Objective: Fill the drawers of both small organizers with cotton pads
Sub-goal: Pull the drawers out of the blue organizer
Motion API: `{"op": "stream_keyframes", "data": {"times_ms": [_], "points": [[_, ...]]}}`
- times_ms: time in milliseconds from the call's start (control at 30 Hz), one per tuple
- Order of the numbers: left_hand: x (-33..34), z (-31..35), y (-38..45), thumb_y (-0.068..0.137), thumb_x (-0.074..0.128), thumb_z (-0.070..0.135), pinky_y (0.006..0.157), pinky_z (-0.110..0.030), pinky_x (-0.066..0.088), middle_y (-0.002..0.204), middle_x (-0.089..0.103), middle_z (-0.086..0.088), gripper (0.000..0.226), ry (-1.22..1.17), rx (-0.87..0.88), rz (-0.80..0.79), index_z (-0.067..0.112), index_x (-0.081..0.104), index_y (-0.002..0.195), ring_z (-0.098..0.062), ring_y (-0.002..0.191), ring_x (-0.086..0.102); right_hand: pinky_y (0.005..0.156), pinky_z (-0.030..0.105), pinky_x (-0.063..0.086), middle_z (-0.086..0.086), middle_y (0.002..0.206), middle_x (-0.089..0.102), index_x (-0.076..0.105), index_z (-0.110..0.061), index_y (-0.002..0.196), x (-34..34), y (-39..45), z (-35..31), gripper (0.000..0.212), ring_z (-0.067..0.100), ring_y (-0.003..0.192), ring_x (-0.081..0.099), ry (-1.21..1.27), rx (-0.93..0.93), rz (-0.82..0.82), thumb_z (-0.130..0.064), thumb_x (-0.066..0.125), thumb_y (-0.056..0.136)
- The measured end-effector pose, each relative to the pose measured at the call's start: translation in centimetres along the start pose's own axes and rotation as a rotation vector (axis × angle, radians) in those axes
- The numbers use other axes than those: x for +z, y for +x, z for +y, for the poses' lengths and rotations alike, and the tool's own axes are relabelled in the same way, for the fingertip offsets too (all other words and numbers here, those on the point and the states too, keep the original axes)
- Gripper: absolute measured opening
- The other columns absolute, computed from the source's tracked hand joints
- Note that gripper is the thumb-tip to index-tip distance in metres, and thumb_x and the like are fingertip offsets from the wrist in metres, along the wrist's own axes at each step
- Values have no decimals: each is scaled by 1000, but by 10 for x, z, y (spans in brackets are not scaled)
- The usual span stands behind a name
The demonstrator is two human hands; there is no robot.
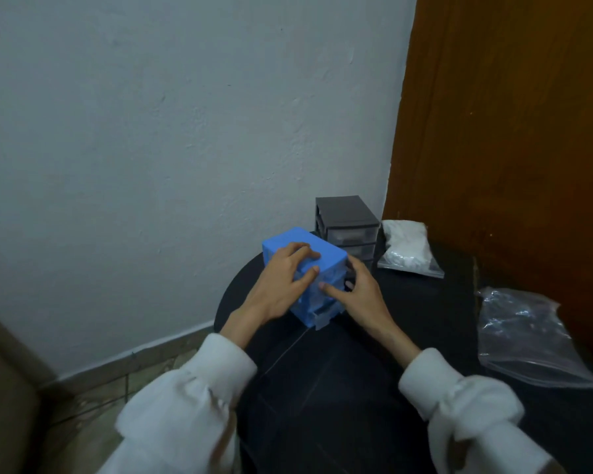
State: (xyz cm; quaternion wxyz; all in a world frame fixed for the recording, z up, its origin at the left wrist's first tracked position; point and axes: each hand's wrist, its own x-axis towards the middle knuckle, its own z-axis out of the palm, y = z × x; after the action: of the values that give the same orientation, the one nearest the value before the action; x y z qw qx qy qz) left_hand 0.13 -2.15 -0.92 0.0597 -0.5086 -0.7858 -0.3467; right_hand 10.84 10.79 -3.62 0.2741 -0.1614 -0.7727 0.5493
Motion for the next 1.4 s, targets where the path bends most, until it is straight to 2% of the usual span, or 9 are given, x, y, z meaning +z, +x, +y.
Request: {"op": "stream_keyframes", "data": {"times_ms": [100, 267, 467, 633, 767, 933, 1133, 1267, 1400], "points": [[1, 5, -1, 94, 47, 39, 93, -16, 26, 128, 50, 2, 35, -41, 0, 1, 19, 55, 122, -11, 118, 43, 77, 4, 45, 1, 131, 50, 39, -11, 138, -2, -5, 4, 71, 0, 107, 50, 117, 5, 19, -8, 75, 76], [8, 2, -1, 95, 47, 40, 102, -18, 21, 138, 41, 3, 38, -9, -35, -33, 32, 51, 132, -10, 127, 34, 83, 1, 40, 1, 137, 46, 37, -8, 141, -2, -13, 8, 62, 3, 121, 42, 129, -5, 68, -6, 64, 85], [0, -2, 8, 93, 53, 34, 101, -21, 23, 137, 41, 1, 34, -68, -62, -97, 31, 56, 127, -11, 127, 35, 72, 7, 46, -7, 105, 60, 54, -14, 105, -10, -17, 2, 16, 8, 104, 58, 159, 21, 120, -19, 57, 91], [-10, -12, 16, 91, 57, 34, 104, -27, 27, 134, 44, 1, 31, -118, -68, -141, 32, 59, 121, -12, 126, 39, 65, 13, 45, 2, 93, 61, 56, -1, 85, -24, -16, 1, 20, 4, 89, 57, 6, 16, 204, -20, 62, 87], [-8, -9, 17, 91, 57, 19, 99, -23, 29, 132, 49, -2, 28, -73, -43, -74, 21, 61, 119, -14, 122, 44, 63, 8, 45, -11, 95, 58, 59, -14, 100, -28, -4, -10, 16, -5, 85, 55, -68, 27, 112, -17, 65, 85], [2, -6, 14, 90, 60, 29, 98, -20, 34, 129, 56, 1, 30, -91, -40, 22, 17, 60, 118, -12, 119, 50, 62, 8, 42, 0, 95, 60, 62, -9, 110, -18, 11, -23, 22, -2, 77, 53, -219, 18, 80, -10, 60, 88], [2, -13, 17, 93, 56, 27, 97, -24, 35, 126, 56, 0, 27, -95, -14, 15, 20, 60, 118, -13, 115, 50, 62, 5, 43, -9, 94, 56, 63, -14, 110, -34, -14, -22, 22, -5, 80, 52, -381, -43, 81, -10, 58, 89], [6, -20, 16, 91, 56, 31, 95, -25, 38, 122, 59, 1, 26, -128, -6, 69, 20, 63, 114, -12, 113, 53, 64, -1, 41, -8, 92, 58, 65, -15, 108, -61, -29, -8, 21, -6, 79, 52, -415, -15, 145, -9, 59, 89], [8, -21, 16, 86, 54, 36, 89, -23, 37, 119, 59, 5, 30, -128, -5, 107, 21, 65, 110, -10, 109, 54, 60, 7, 40, 0, 98, 63, 64, -10, 109, -86, -27, 16, 21, -3, 76, 51, -493, 96, 264, -8, 57, 90]]}}
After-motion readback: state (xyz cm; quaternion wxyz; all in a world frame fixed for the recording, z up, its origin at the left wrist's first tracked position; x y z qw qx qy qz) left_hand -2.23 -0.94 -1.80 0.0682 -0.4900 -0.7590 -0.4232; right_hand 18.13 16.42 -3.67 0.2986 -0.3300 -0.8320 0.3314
